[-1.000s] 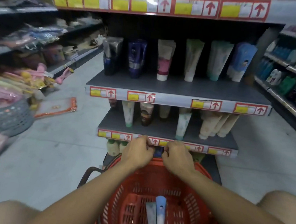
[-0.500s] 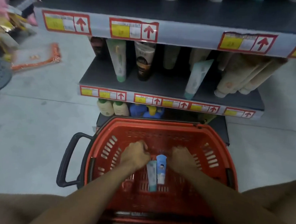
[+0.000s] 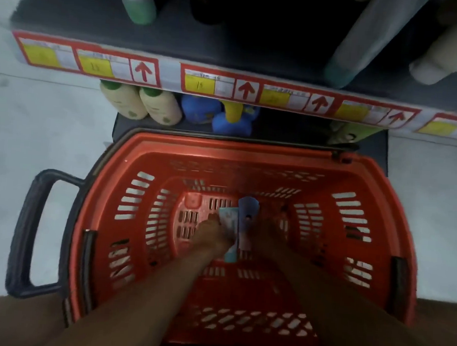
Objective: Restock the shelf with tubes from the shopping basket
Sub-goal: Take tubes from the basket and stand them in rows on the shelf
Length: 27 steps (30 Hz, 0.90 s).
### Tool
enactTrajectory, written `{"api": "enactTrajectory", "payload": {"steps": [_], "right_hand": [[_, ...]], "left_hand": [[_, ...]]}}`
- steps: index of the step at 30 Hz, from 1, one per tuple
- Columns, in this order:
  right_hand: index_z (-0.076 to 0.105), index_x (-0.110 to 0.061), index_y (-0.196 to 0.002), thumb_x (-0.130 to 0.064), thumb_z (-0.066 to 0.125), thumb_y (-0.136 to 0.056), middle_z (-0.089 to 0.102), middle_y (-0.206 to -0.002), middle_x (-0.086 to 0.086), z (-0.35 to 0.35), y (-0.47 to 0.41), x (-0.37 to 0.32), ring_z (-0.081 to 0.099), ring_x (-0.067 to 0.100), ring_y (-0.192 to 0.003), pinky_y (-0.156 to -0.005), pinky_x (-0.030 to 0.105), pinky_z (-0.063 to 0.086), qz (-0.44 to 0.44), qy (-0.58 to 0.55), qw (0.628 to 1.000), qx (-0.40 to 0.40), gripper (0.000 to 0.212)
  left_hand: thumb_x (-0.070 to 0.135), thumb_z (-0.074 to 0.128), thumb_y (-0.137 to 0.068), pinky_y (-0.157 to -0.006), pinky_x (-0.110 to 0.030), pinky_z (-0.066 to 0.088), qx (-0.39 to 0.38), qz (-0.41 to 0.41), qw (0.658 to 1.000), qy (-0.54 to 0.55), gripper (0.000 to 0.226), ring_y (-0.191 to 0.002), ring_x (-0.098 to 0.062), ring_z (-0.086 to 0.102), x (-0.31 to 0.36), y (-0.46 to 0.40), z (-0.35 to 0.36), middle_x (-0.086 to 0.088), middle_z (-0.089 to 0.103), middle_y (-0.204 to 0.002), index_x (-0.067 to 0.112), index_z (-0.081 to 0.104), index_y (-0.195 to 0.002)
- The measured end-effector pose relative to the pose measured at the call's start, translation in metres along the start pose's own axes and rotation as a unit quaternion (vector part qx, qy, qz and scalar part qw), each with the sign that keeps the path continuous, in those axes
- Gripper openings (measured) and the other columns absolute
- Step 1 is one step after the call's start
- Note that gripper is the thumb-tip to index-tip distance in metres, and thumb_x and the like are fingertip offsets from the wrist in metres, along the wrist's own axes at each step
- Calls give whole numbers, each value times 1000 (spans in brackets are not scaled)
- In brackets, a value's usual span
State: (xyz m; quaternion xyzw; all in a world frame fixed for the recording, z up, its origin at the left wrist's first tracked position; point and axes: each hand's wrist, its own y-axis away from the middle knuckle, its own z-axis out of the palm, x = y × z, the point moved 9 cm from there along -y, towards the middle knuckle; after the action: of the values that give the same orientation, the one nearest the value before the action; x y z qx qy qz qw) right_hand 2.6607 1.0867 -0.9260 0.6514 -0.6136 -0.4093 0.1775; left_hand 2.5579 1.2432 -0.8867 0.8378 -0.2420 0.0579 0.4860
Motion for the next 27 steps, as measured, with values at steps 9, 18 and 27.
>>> {"api": "enactTrajectory", "payload": {"steps": [9,18,27], "right_hand": [[41,-11,-149,-45,61,-101,50,-149,14,12,8,-3,51,33,-136,-111,41,41,55,18,997,-44,63],[48,-9,-145,-38,75,-91,56,-143,14,1,18,-1,56,32,-131,-90,29,45,75,-17,995,-60,67],[67,-18,-107,-27,62,-102,75,-95,2,-56,71,-32,67,5,-71,-64,27,60,-45,-91,995,-12,12]], "left_hand": [[27,97,-68,-90,-30,55,-34,-62,997,7,90,-117,-27,66,-17,-17,44,-9,66,-127,9,40,-136],[32,83,-83,-91,-31,50,-8,-63,998,20,72,-121,-32,64,-19,-13,28,-14,64,-129,10,40,-136],[44,85,-76,-98,-37,54,33,-15,999,41,94,-123,-33,62,10,33,-26,-13,62,-134,6,37,-146]]}}
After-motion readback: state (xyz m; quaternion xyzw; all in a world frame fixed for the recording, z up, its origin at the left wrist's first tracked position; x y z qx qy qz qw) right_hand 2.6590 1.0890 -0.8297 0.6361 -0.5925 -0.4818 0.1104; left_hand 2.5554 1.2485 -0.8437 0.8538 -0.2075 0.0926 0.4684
